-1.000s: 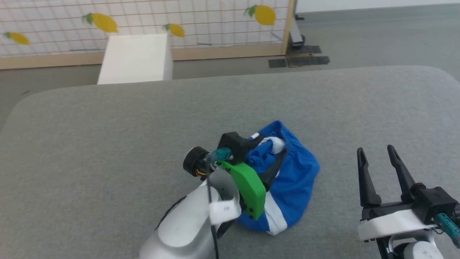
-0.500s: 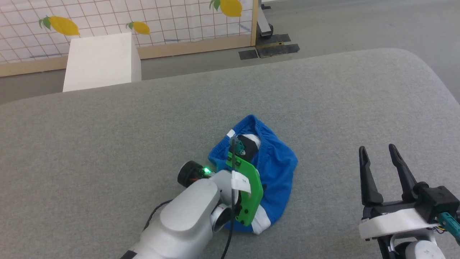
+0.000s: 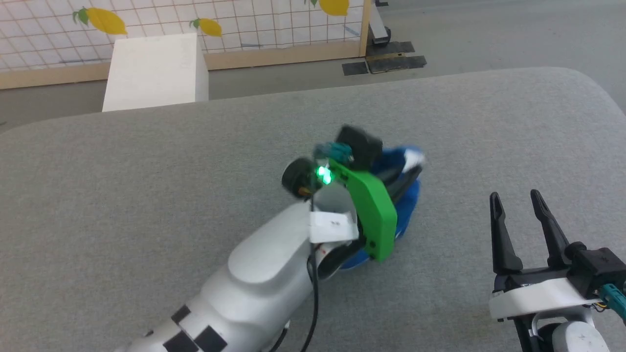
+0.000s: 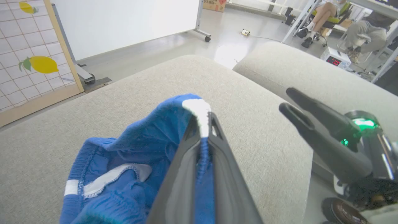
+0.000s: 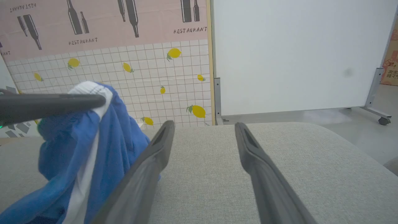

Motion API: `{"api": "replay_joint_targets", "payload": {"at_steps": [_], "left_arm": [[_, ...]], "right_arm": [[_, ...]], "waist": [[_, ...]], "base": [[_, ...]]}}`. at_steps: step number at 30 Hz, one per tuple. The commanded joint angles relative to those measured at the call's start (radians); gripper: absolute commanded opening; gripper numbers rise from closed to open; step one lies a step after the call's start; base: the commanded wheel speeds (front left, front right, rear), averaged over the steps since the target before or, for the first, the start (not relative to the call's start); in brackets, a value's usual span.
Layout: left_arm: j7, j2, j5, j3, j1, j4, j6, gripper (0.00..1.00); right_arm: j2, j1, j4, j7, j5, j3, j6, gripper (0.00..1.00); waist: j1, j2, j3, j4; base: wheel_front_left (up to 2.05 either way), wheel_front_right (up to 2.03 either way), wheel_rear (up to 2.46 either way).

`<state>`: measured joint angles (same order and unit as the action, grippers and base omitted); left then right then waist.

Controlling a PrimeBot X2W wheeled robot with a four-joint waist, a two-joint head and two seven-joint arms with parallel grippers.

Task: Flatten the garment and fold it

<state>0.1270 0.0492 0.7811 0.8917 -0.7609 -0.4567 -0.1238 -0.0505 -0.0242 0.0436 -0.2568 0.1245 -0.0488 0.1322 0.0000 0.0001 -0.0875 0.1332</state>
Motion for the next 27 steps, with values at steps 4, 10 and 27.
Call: {"api": "replay_joint_targets", "payload": {"at_steps": [4, 10, 27], "left_arm": [[-0.17, 0.001, 0.095, -0.024, -0.058, 0.05, 0.012, 0.0], [-0.256, 0.014, 0.144, -0.054, -0.049, -0.011, 0.056, 0.0], [-0.091, 0.309, 0.233, -0.066, 0.317, 0.04, 0.248, 0.0]], "right_arm": [[0.0, -0.016, 0.001, -0.005, 0.006, 0.002, -0.002, 1.0], [0.0, -0.016, -0.002, -0.005, 0.007, -0.001, -0.002, 1.0], [0.0, -0.015, -0.01, -0.005, 0.003, -0.015, -0.002, 1.0]], "waist": [[0.0, -0.0001, -0.004, -0.021], [0.0, -0.0001, -0.007, -0.044], [0.0, -0.0001, -0.017, -0.132]], "base": [[0.0, 0.0, 0.0], [0.0, 0.0, 0.0], [0.0, 0.0, 0.0]]}}
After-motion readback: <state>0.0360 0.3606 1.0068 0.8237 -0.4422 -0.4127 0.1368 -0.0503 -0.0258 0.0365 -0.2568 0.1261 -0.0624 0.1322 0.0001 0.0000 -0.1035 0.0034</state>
